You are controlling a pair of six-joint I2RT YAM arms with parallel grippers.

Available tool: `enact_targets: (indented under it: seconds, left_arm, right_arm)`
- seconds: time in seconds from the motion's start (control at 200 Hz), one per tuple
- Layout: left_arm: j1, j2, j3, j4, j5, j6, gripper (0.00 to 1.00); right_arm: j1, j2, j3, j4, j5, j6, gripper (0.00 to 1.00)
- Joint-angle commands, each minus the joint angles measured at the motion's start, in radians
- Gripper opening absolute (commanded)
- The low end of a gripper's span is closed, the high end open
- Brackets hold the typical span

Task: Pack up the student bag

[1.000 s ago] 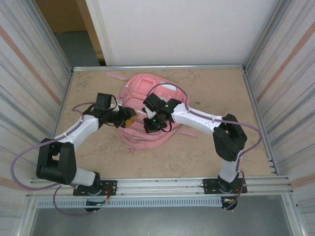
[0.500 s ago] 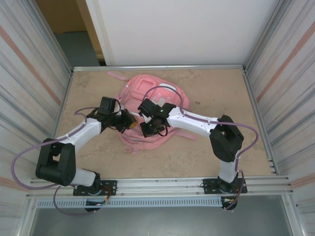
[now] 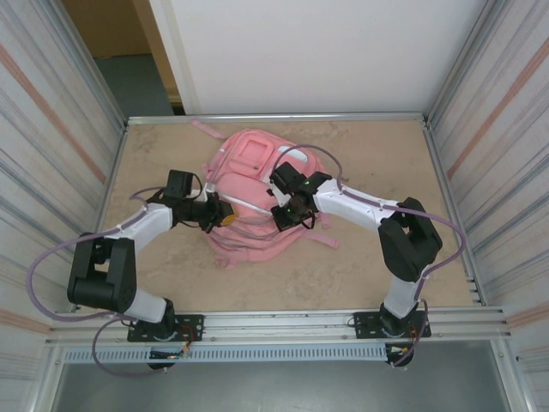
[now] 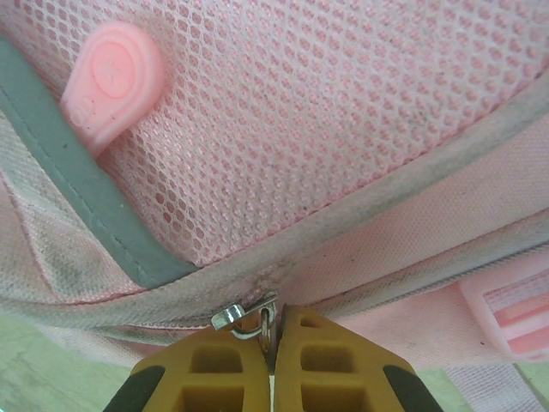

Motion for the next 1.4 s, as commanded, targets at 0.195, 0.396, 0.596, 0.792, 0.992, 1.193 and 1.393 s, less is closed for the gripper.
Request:
enact_targets:
  seconds: [0.195, 0.396, 0.596, 0.792, 0.992, 1.193, 1.393]
  left_arm:
    - [0.005, 0.003, 0.026, -0.144, 0.048, 0.114, 0.12]
    - [-0.165, -0.049, 0.012, -0.069, -0.127, 0.031, 0.21]
    - [-0.375, -0.015, 0.079, -0.014, -0.188, -0.068, 0.33]
    - [-0.391, -0.131, 0.164, -0.162, -0.263, 0.012, 0.98]
    - [-0.364, -0.339, 0.251, -0.326, -0.672, 0.453, 0.98]
    - [-0.333, -0.499, -0.113, 0.138, -0.983, 0.857, 0.99]
    - [-0.077, -0.418, -0.342, 0.564, -0.921, 0.887, 0.99]
  right_arm:
    - [-0.067, -0.031, -0.026, -0.043, 0.176, -0.117, 0.17]
    - [-0.153, -0.300, -0.183, 0.131, 0.212, -0.093, 0.49]
    - [-0.367, -0.660, -0.375, 0.316, 0.453, 0.039, 0.68]
    - [-0.544, -0.927, -0.583, 0.485, 0.492, -0.018, 0.99]
    - [-0.564, -1.076, -0.906, 0.841, 0.522, -0.110, 0.99]
    - [-0.581, -1.058, -1.094, 1.016, 0.444, -0.220, 0.99]
    - [-0.706, -0.894, -1.235, 1.348, 0.319, -0.193, 0.99]
